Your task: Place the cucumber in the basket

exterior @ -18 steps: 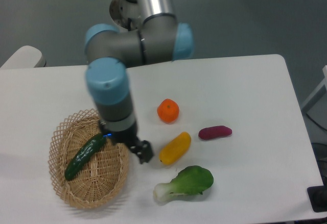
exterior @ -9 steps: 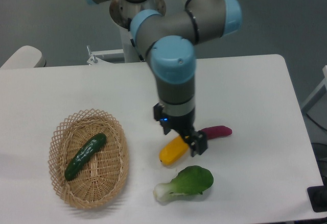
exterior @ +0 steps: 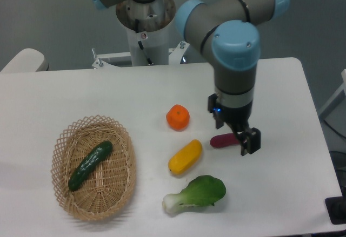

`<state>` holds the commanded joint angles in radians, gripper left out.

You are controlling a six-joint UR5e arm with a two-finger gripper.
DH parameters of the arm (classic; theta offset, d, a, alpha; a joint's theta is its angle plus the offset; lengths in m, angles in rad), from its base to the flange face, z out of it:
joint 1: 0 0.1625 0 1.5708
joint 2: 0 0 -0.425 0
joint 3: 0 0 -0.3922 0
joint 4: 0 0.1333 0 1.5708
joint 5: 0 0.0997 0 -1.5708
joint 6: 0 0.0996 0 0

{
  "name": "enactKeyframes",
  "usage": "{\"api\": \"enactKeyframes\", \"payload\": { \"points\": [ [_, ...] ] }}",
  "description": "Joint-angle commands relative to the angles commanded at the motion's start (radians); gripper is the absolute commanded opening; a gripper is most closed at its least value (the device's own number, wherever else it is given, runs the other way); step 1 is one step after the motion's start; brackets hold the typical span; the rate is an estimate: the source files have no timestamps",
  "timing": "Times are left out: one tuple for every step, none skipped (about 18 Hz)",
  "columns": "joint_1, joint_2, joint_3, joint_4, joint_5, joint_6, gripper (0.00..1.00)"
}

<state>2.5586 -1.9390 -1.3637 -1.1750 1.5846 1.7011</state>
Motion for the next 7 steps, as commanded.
{"api": "enactKeyframes", "payload": {
  "points": [
    [0.005,0.002,0.002,0.003,0.001,0.003,1.00],
    [0.006,0.003,0.003,0.005,0.002,0.005,1.00],
    [0.006,0.003,0.005,0.003,0.002,0.005,1.00],
    [0.005,0.003,0.005,0.003,0.003,0.003,1.00],
    [0.003,0.000,0.005,0.003,0.003,0.003,1.00],
    [0.000,0.000,0.005,0.003,0.003,0.003,1.00],
    [0.000,0.000,0.005,0.003,0.003,0.002,1.00]
  ]
}}
